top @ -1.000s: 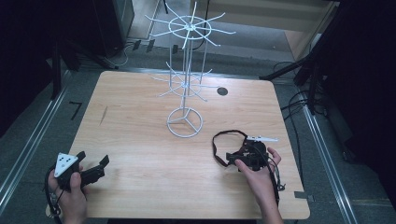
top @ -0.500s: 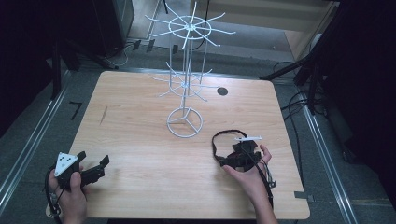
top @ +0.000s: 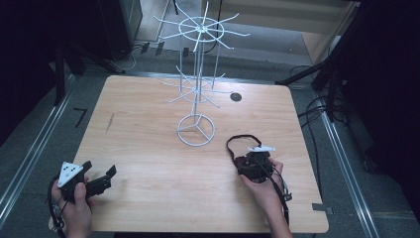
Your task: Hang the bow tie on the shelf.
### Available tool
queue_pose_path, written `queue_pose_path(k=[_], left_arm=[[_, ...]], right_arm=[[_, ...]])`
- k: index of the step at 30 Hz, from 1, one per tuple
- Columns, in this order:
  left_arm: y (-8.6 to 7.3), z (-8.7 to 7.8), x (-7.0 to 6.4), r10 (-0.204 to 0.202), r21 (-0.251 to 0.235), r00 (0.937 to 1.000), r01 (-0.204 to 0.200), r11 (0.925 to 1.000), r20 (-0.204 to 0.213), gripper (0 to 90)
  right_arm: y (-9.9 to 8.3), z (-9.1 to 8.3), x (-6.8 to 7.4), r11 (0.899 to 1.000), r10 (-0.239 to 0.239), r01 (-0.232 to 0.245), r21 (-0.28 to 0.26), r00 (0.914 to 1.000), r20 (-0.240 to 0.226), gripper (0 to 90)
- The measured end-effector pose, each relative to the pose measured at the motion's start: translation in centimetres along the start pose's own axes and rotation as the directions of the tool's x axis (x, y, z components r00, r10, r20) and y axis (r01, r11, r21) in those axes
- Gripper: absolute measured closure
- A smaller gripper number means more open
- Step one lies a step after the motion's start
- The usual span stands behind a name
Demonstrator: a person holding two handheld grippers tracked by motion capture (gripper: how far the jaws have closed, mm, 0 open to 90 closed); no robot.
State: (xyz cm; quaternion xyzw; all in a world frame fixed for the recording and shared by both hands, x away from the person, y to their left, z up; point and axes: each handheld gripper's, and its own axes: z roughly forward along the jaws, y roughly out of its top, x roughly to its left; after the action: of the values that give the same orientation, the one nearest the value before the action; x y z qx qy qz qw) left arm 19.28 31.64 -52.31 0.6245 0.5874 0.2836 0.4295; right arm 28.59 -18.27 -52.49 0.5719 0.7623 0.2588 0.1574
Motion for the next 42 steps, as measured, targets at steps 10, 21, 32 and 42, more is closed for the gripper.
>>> queue_pose_path(k=[10, 21, 32, 42], left_arm=[[0.0, 0.0, 0.0, 0.0, 0.002, 1.0, 0.0, 1.0, 0.003, 9.5], [0.0, 0.0, 0.1, -0.011, -0.001, 0.9999, 0.011, 0.9999, 0.007, 9.5], [0.0, 0.0, 0.1, -0.012, 0.0, 0.9999, 0.012, 0.9999, 0.008, 9.5], [0.0, 0.0, 0.1, -0.009, 0.002, 0.9999, 0.009, 1.0, 0.005, 9.5]], right_arm=[[-0.7, -0.2, -1.1, 0.998, -0.009, 0.006, -0.064, 0.9993, -0.037, 88.5], [-1.2, -1.8, -0.3, 0.976, -0.068, 0.067, -0.208, 0.9977, 0.002, 90.0], [-1.0, -3.5, 0.6, 0.942, -0.088, 0.084, -0.326, 0.9961, 0.001, 90.0], [-0.5, -5.6, 1.3, 0.896, -0.115, 0.102, -0.432, 0.9933, -0.004, 90.0]])
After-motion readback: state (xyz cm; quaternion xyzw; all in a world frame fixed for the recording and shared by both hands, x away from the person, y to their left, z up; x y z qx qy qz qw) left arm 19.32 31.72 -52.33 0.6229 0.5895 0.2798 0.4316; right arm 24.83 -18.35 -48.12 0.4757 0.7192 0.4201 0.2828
